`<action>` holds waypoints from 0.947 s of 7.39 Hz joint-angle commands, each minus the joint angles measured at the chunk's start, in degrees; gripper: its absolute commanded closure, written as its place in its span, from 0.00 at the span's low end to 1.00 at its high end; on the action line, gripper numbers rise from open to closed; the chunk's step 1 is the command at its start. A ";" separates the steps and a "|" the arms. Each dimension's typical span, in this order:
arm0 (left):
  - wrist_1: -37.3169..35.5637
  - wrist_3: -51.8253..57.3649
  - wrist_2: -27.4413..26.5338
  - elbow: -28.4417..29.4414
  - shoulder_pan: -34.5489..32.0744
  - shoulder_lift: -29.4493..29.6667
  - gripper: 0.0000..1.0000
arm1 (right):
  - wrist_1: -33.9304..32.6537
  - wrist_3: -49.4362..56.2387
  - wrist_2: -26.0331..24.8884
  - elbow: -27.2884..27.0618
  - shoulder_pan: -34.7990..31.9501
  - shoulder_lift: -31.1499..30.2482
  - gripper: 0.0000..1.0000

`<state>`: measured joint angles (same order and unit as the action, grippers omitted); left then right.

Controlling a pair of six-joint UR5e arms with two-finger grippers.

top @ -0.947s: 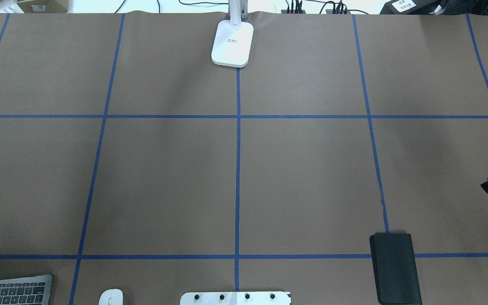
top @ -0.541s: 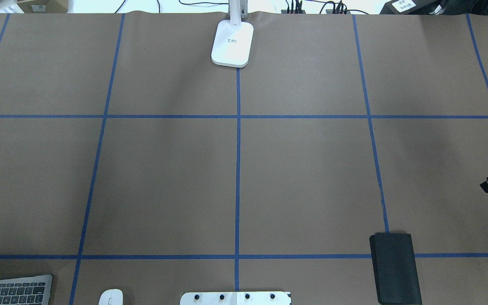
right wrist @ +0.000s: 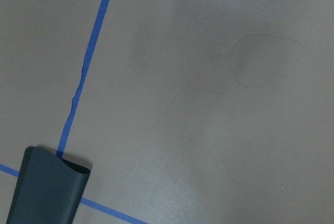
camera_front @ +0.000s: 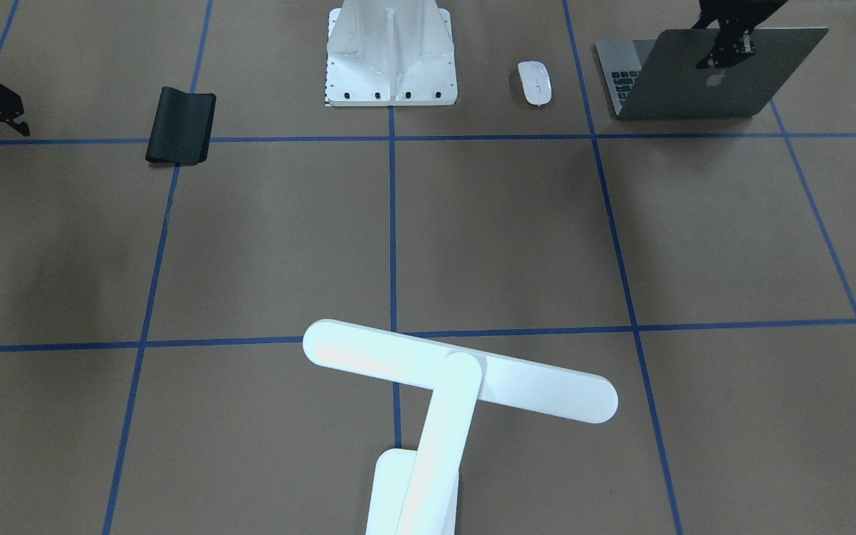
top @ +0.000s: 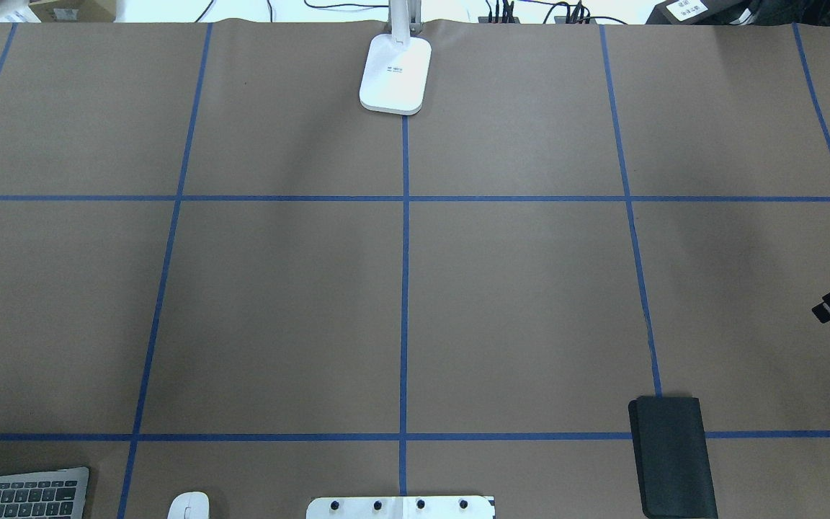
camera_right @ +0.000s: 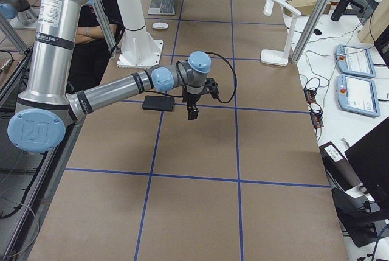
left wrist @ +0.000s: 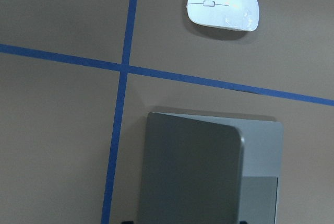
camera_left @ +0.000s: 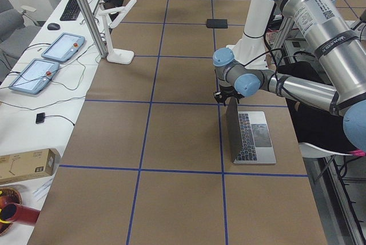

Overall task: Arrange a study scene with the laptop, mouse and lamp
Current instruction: 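Move the left gripper over the silver laptop near the robot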

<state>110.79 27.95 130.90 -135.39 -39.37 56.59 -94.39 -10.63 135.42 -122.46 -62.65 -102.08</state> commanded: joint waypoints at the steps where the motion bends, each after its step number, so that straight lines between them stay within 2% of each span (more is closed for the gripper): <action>1: 0.82 0.35 0.05 -0.22 -0.53 0.10 0.53 | 0.00 0.00 -0.07 0.38 -0.01 0.04 0.01; 3: 1.35 0.70 -0.03 -0.40 -1.32 -0.08 0.57 | 0.00 0.09 -0.07 0.56 -0.01 0.12 0.01; 6: 1.53 0.70 0.06 -0.31 -1.85 -0.08 0.84 | 0.00 0.52 -0.16 0.64 -0.01 0.04 0.01; 7: 1.53 0.70 0.06 -0.31 -2.03 -0.08 0.87 | 0.00 0.53 -0.07 0.64 -0.01 0.04 0.01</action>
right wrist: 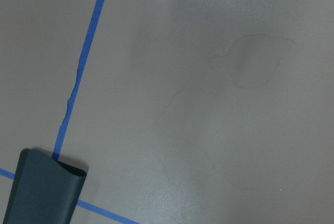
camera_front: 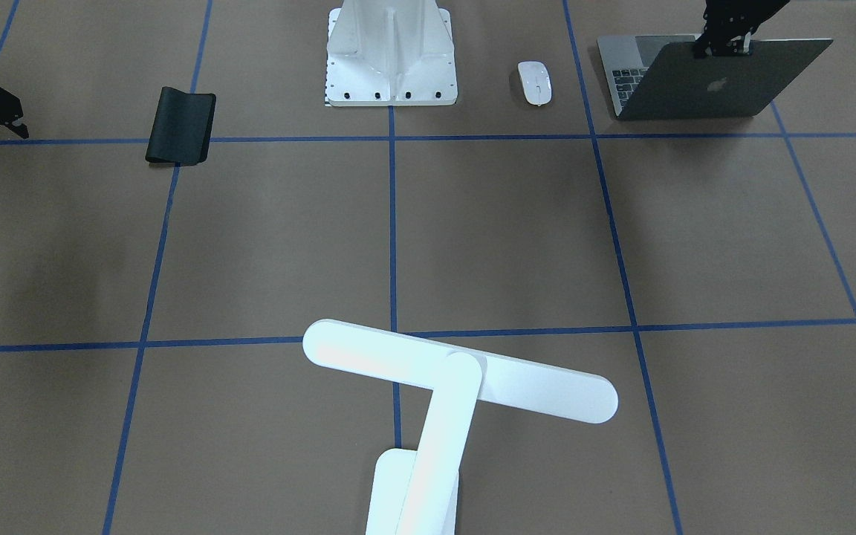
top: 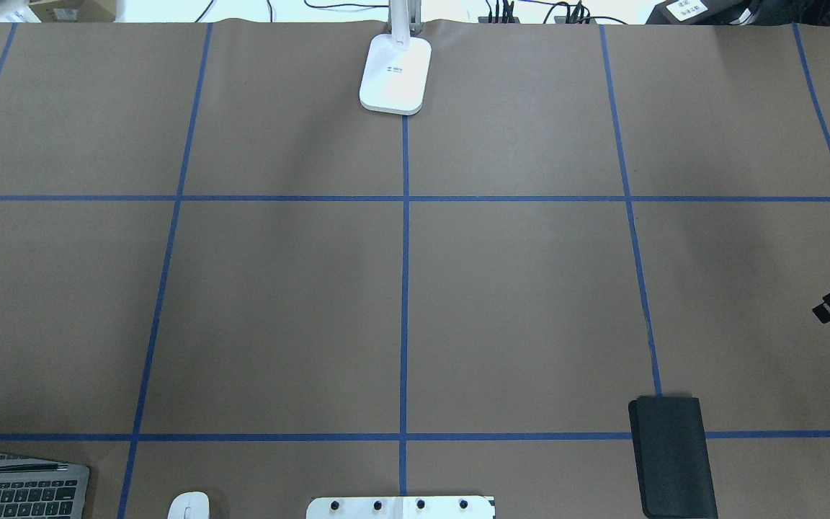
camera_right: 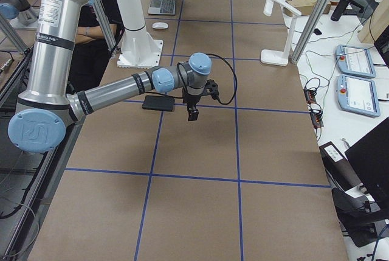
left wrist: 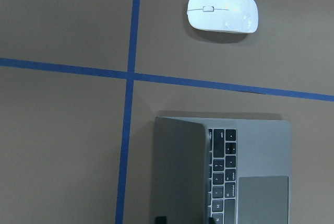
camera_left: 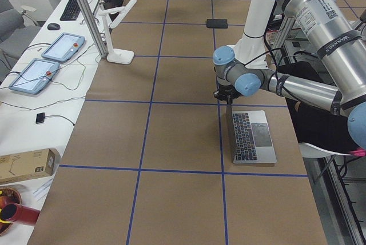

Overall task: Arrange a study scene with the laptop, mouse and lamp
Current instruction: 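Move the left gripper over the silver laptop near the robot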

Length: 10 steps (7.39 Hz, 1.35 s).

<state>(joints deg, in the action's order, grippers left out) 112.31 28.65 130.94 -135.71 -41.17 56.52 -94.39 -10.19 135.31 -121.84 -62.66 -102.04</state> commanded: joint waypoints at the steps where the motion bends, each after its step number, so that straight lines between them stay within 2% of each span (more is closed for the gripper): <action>1: 0.01 0.00 0.01 -0.08 -0.75 -0.01 0.88 | -0.01 0.09 0.04 0.03 0.00 -0.01 0.01; 5: 0.01 0.44 0.01 -0.43 -2.59 -0.09 0.91 | -0.01 -0.44 0.04 0.03 0.00 0.95 0.01; 10: -0.17 7.46 0.19 -0.61 -10.41 0.17 0.92 | -0.01 -0.71 -0.23 0.99 0.00 2.62 0.01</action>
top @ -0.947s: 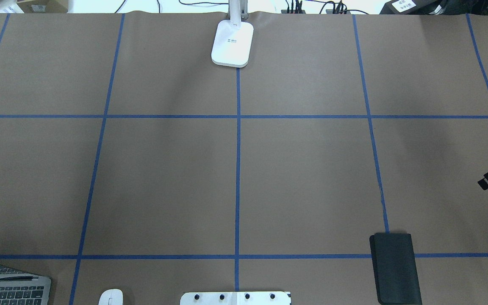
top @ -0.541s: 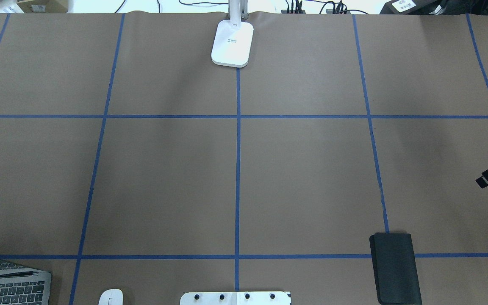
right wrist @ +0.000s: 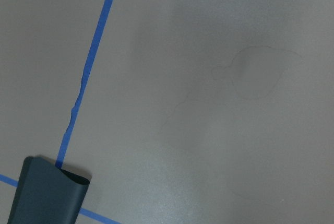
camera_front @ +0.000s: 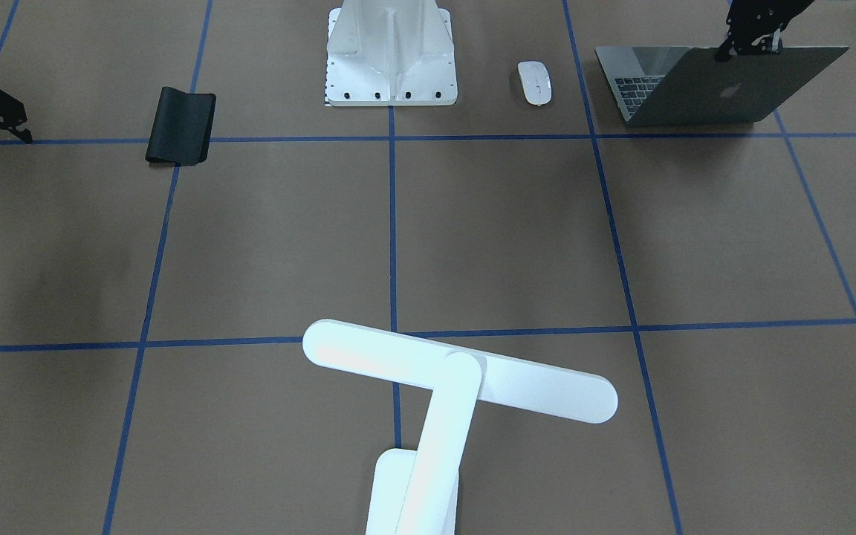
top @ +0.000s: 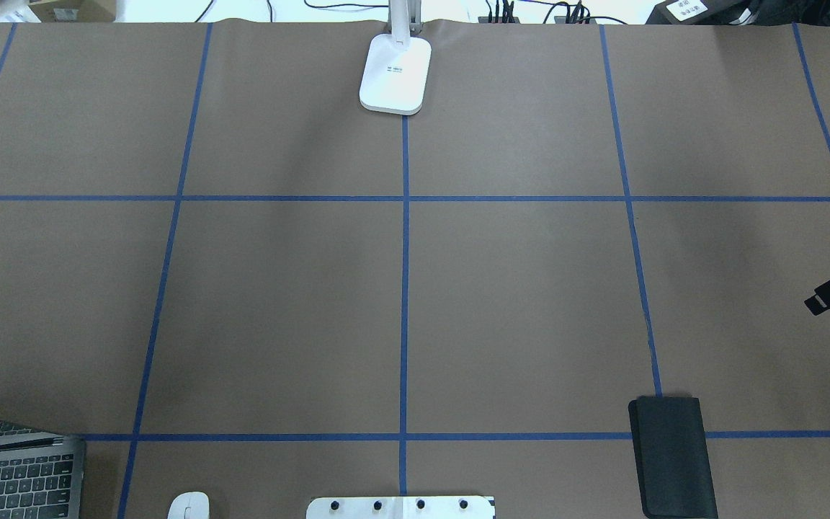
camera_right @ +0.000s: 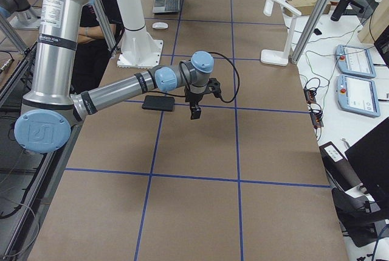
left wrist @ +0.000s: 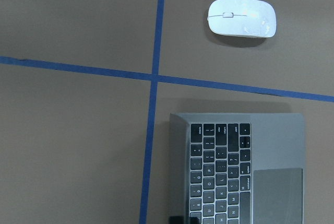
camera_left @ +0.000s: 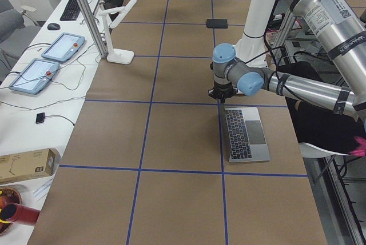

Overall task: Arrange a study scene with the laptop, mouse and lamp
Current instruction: 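Move the left gripper over the silver laptop near the robot, then grip the silver laptop with the left gripper and push it away from the robot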

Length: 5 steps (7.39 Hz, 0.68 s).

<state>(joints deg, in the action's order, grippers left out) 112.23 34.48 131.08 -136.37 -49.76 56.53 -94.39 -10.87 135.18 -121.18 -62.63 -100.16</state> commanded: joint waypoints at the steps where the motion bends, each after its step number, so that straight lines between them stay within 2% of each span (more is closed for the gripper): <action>1: -0.08 1.99 0.05 0.06 -2.88 0.34 0.92 | 0.00 -0.03 -0.09 0.85 -0.03 1.80 0.01; 5: -0.52 1.99 0.05 0.32 -4.29 3.84 0.95 | 0.00 -8.38 1.14 1.38 0.05 3.75 0.01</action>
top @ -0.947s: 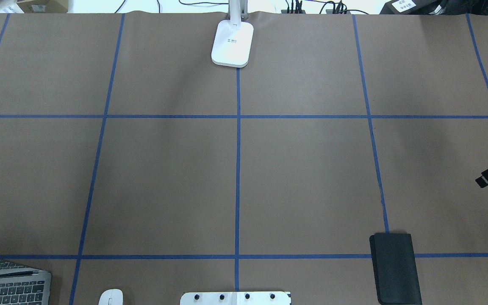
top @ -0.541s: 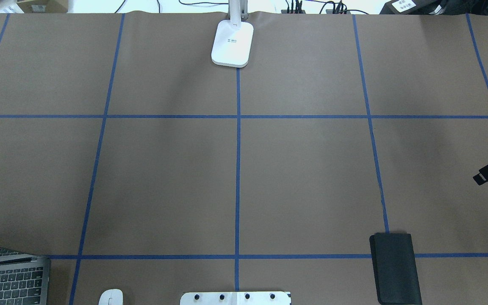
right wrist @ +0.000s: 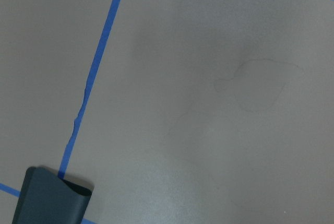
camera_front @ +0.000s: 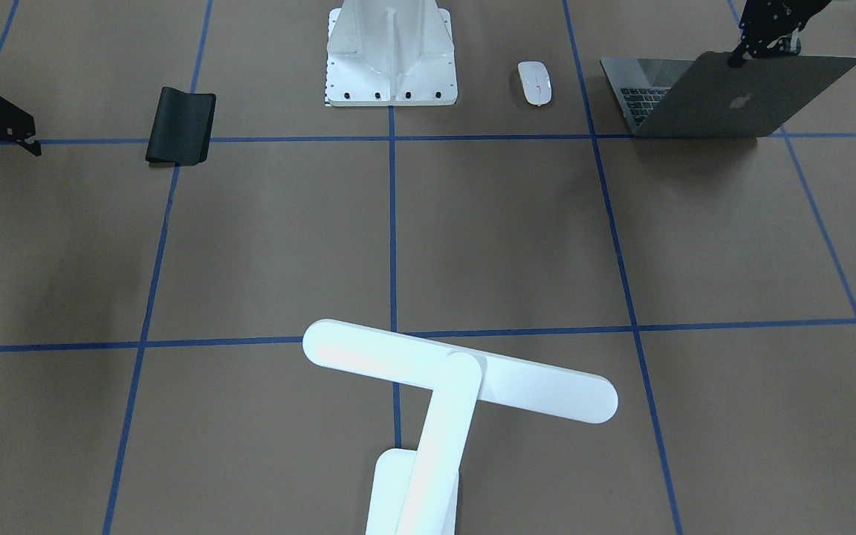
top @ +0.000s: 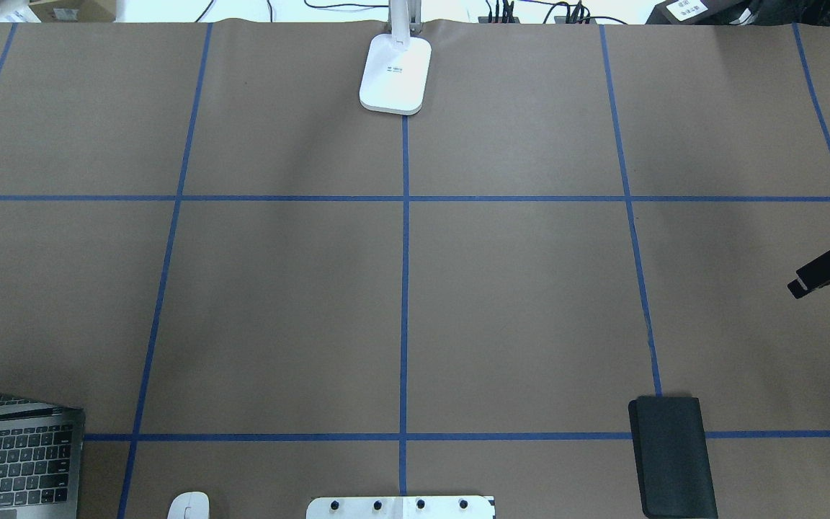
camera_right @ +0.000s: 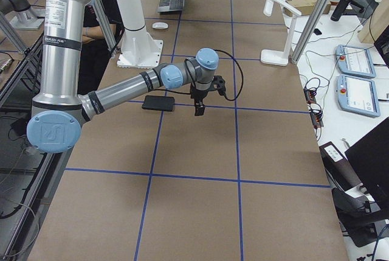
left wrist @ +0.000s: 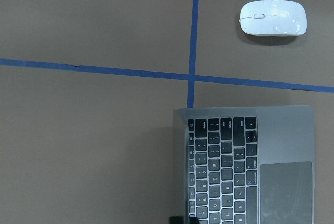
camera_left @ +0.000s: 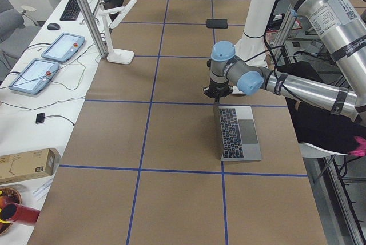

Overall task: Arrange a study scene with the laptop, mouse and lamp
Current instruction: 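Grip the silver laptop with the left gripper and push it away from the robot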

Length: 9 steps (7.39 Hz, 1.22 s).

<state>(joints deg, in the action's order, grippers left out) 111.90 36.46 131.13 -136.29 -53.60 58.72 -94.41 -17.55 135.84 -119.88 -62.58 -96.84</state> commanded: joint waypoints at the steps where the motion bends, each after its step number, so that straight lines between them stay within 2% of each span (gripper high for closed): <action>1: -0.37 0.02 -0.17 0.76 -0.63 3.40 0.95 | 0.01 -1.79 0.74 0.09 0.01 0.43 0.01; 3: -6.57 0.02 -0.26 0.85 -0.98 10.57 0.96 | 0.01 -1.79 1.45 0.17 0.01 0.43 0.01; 4: -12.27 0.02 -0.61 0.85 -1.16 16.28 0.96 | 0.01 -1.70 1.54 0.17 0.01 0.43 0.01; 5: -17.20 0.02 -3.57 1.46 -0.90 21.99 0.96 | 0.01 -1.61 1.45 0.26 0.01 0.43 0.01; 7: -26.43 0.02 -4.22 3.39 -0.81 33.68 0.96 | 0.01 -1.35 1.45 1.14 0.01 0.86 0.01; 9: -29.45 -0.07 -4.92 8.99 -0.72 43.62 0.96 | 0.10 -1.18 1.36 1.32 0.01 0.87 0.01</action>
<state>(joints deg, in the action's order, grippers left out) 84.70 36.46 126.53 -130.56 -54.36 96.20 -94.34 -18.88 137.27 -118.74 -62.58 -96.01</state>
